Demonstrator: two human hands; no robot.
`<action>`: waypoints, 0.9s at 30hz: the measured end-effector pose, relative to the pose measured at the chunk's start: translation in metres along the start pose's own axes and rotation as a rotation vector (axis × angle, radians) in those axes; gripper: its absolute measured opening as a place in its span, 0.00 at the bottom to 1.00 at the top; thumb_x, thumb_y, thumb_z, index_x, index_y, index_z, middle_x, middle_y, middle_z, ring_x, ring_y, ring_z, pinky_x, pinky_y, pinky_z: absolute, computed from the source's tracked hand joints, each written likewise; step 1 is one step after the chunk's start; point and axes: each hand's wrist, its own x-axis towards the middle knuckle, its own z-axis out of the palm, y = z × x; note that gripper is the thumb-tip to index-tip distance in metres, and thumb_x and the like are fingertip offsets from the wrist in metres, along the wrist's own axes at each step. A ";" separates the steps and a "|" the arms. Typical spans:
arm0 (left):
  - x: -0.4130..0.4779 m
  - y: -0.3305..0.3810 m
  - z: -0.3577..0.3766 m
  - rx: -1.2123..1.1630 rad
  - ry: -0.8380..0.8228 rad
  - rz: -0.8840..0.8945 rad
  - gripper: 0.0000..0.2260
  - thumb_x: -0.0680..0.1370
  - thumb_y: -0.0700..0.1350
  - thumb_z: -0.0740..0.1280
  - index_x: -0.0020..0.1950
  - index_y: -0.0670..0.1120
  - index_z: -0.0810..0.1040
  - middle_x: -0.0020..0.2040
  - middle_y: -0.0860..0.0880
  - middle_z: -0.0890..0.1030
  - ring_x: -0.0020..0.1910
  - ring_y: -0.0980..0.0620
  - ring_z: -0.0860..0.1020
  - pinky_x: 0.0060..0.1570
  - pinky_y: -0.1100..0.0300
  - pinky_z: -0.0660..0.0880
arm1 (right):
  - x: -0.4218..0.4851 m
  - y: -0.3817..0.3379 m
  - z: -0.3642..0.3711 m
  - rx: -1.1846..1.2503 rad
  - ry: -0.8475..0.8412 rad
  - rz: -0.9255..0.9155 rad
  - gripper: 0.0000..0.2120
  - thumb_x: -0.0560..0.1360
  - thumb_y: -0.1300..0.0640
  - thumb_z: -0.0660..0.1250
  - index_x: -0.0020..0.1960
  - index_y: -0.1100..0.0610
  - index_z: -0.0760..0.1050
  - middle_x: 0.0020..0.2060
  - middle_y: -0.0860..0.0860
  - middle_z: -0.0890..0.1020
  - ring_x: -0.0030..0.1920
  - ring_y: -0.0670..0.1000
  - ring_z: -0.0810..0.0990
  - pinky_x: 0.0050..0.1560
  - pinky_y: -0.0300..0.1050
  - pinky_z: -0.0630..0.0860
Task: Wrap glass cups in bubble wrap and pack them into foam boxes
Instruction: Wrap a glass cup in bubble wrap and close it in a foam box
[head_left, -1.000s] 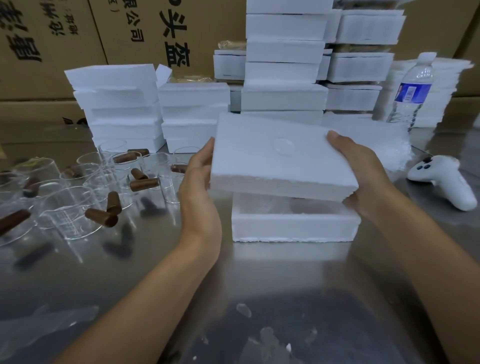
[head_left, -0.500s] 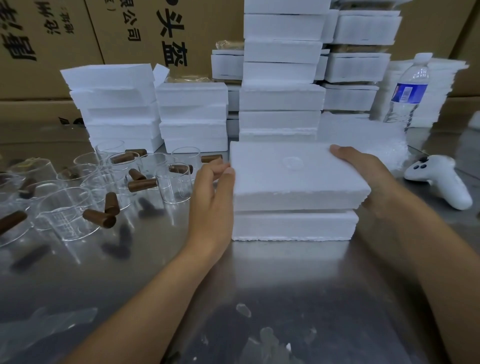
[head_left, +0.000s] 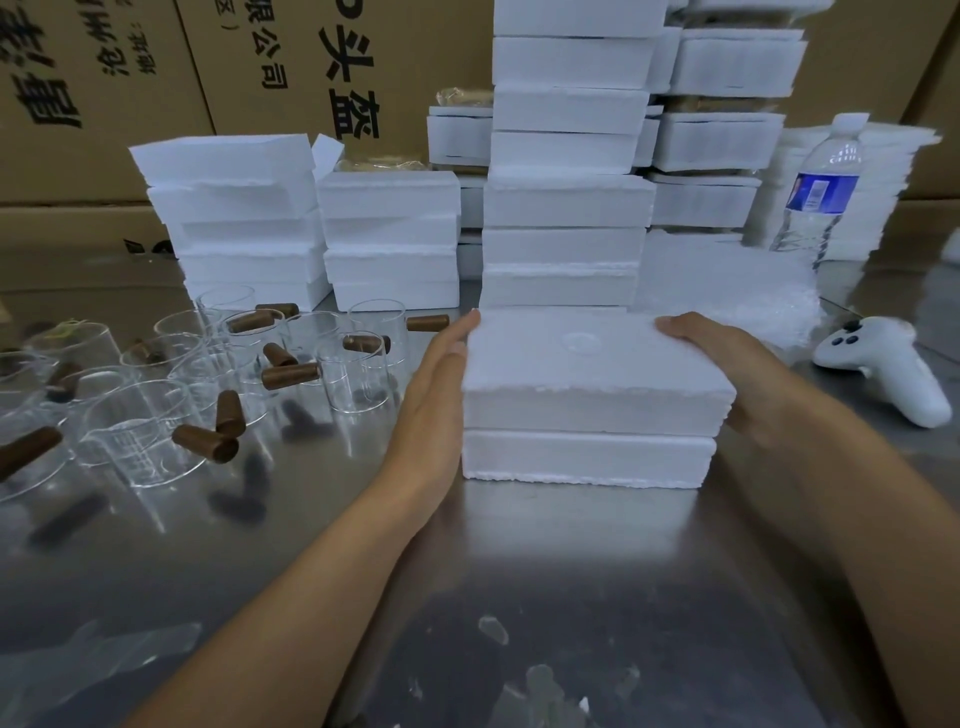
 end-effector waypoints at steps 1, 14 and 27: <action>0.000 0.000 0.000 -0.003 -0.003 -0.011 0.15 0.83 0.50 0.50 0.60 0.67 0.71 0.65 0.66 0.71 0.70 0.58 0.65 0.73 0.50 0.59 | 0.001 0.000 0.000 -0.001 0.009 0.005 0.09 0.71 0.49 0.69 0.43 0.55 0.80 0.33 0.50 0.84 0.36 0.51 0.82 0.48 0.46 0.75; 0.009 -0.002 -0.003 -0.014 0.056 -0.082 0.14 0.80 0.47 0.57 0.52 0.64 0.78 0.63 0.55 0.77 0.66 0.50 0.72 0.70 0.46 0.64 | -0.001 0.002 -0.002 0.076 -0.068 0.031 0.10 0.72 0.52 0.69 0.35 0.55 0.83 0.31 0.50 0.84 0.30 0.47 0.82 0.35 0.41 0.77; 0.007 0.000 -0.005 -0.014 0.038 -0.077 0.13 0.81 0.47 0.57 0.59 0.62 0.77 0.55 0.71 0.75 0.62 0.67 0.70 0.69 0.59 0.62 | -0.010 0.000 0.002 0.139 -0.231 -0.006 0.08 0.71 0.55 0.67 0.44 0.53 0.85 0.44 0.52 0.86 0.43 0.51 0.84 0.50 0.47 0.76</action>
